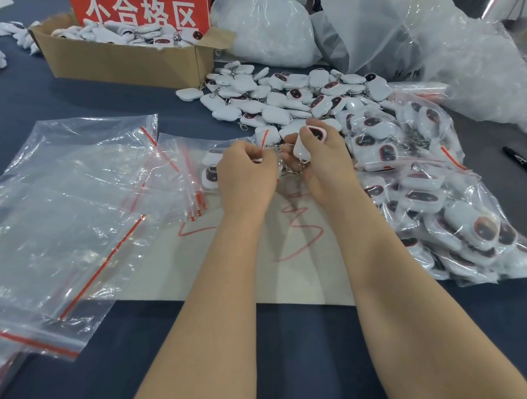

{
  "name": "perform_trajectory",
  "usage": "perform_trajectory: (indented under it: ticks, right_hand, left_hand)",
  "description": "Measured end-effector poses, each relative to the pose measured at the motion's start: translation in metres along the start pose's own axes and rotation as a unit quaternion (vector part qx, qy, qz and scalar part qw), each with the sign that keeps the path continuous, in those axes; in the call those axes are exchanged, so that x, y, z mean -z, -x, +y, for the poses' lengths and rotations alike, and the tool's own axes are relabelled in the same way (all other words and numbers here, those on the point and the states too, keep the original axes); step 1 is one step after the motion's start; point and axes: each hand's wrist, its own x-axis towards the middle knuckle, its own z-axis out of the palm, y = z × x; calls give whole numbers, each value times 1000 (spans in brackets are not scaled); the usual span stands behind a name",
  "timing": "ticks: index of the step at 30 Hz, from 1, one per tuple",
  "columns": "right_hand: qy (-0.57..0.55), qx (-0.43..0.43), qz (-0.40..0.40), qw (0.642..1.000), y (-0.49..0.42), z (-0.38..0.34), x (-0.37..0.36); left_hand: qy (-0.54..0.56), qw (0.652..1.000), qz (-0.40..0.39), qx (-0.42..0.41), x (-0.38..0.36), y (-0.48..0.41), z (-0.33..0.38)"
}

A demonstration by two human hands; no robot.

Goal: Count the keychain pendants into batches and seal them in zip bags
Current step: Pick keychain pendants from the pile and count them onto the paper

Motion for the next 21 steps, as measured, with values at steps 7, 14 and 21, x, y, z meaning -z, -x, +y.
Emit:
perform_trajectory:
  ticks: [7, 14, 21]
  right_hand:
    - [14, 21, -32, 999, 3, 0, 3]
    - [-20, 14, -21, 999, -1, 2, 4]
    - [-66, -17, -24, 997, -3, 0, 2]
  left_hand:
    - [-3, 1000, -1, -1, 0, -1, 0]
    - [-1, 1000, 6, -9, -1, 0, -1]
    - [-3, 1000, 6, -12, -1, -1, -2]
